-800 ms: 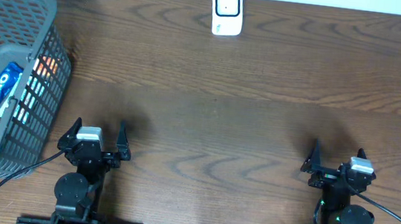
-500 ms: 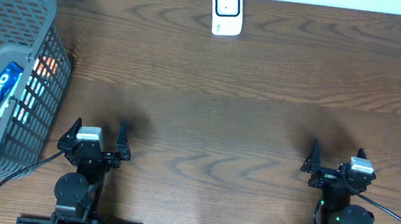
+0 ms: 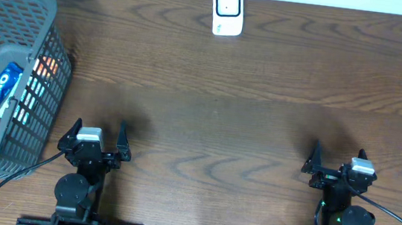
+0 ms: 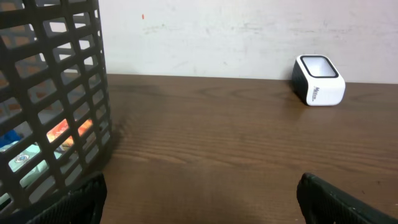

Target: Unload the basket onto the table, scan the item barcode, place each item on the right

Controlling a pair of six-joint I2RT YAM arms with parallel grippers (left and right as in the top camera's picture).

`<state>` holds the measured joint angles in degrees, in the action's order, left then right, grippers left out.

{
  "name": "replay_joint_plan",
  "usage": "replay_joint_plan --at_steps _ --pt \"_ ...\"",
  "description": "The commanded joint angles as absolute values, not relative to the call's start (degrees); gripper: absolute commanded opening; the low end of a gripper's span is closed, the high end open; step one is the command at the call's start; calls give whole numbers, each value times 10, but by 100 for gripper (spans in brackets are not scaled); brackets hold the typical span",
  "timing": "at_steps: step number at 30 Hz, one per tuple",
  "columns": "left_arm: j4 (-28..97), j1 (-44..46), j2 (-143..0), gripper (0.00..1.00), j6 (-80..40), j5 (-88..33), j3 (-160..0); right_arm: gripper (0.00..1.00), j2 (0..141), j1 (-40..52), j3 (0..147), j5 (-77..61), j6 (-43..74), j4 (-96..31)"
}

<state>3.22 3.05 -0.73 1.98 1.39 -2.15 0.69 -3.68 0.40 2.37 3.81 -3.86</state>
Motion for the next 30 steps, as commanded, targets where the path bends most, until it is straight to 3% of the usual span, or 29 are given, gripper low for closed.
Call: replay_joint_plan --at_steps 1,24,30 --pt "41 28 -3 98 28 8 -2 99 3 -41 3 31 31 -41" --pt "40 28 -3 98 27 4 -2 99 3 -41 3 31 31 -41" --pt "40 28 -10 98 -92 -10 -2 99 3 -41 3 31 31 -41"
